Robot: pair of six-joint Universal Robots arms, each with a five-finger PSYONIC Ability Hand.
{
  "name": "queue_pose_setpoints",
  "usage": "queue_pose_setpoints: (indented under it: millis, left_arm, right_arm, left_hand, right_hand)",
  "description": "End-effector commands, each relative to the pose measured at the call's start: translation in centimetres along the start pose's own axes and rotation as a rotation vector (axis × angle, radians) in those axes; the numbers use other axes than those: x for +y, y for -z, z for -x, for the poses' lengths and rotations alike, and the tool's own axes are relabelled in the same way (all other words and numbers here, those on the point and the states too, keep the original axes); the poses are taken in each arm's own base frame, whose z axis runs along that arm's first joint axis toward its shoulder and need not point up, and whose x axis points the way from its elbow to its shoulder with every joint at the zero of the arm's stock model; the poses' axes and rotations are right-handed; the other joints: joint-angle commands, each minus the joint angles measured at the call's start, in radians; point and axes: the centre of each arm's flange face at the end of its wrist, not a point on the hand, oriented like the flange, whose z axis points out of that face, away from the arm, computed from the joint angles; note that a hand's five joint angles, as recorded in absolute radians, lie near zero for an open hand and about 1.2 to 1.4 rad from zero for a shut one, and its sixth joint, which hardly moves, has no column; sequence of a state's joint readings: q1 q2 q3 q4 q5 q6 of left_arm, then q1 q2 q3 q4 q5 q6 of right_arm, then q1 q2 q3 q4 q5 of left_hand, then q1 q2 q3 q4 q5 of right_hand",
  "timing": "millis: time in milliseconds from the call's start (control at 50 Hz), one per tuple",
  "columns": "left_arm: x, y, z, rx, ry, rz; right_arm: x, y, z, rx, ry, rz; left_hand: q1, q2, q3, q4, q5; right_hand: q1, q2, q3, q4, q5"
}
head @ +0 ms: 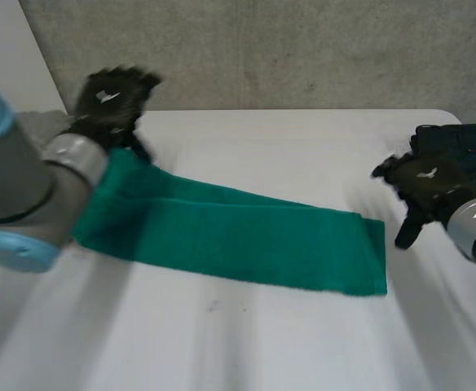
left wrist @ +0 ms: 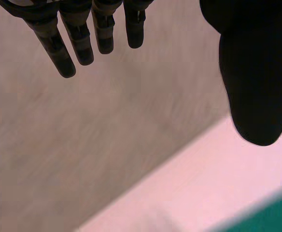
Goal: Fold the laundry.
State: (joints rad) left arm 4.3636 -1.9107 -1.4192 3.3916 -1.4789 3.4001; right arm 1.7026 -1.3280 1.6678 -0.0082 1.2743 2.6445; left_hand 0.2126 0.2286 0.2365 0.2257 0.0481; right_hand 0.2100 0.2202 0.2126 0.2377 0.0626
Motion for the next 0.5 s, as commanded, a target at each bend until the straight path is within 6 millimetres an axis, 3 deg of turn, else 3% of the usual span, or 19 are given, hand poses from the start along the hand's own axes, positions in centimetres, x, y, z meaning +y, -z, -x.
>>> queue_pose_setpoints:
  millis: [20, 160, 300, 420, 500]
  left_arm:
    - [5.4, 1.0, 6.7, -0.121, -0.267, 0.249]
    - [8.8, 0.4, 9.6, -0.162, -0.326, 0.349]
    - [10.6, -0.7, 9.5, -0.128, -0.314, 0.360]
    - [11.1, -1.0, 8.5, -0.055, -0.293, 0.341]
    - [11.1, -1.0, 8.1, -0.043, -0.288, 0.336]
  right_arm:
    - [0.2, 1.6, 5.0, -0.173, 0.039, 0.078]
    - [2.0, 0.6, 8.7, -0.224, 0.077, 0.086]
    - [3.2, -0.4, 9.2, -0.160, 0.099, 0.076]
    - [3.8, -0.8, 9.4, -0.149, 0.104, 0.078]
    - [4.2, -1.1, 9.4, -0.150, 0.122, 0.085]
  left_hand:
    - [0.016, 0.000, -0.008, 0.002, 0.006]
    - [0.024, 0.008, 0.000, 0.011, 0.014]
    - [0.062, 0.046, 0.039, 0.049, 0.052]
    - [0.449, 0.433, 0.426, 0.436, 0.439]
    - [0.878, 0.862, 0.854, 0.865, 0.868]
  right_hand:
    - [-0.035, -0.046, -0.038, -0.063, -0.063]
    - [0.007, -0.003, 0.004, -0.021, -0.020]
    - [0.133, 0.123, 0.131, 0.105, 0.106]
    - [0.230, 0.220, 0.228, 0.202, 0.203]
    - [0.312, 0.302, 0.310, 0.284, 0.285]
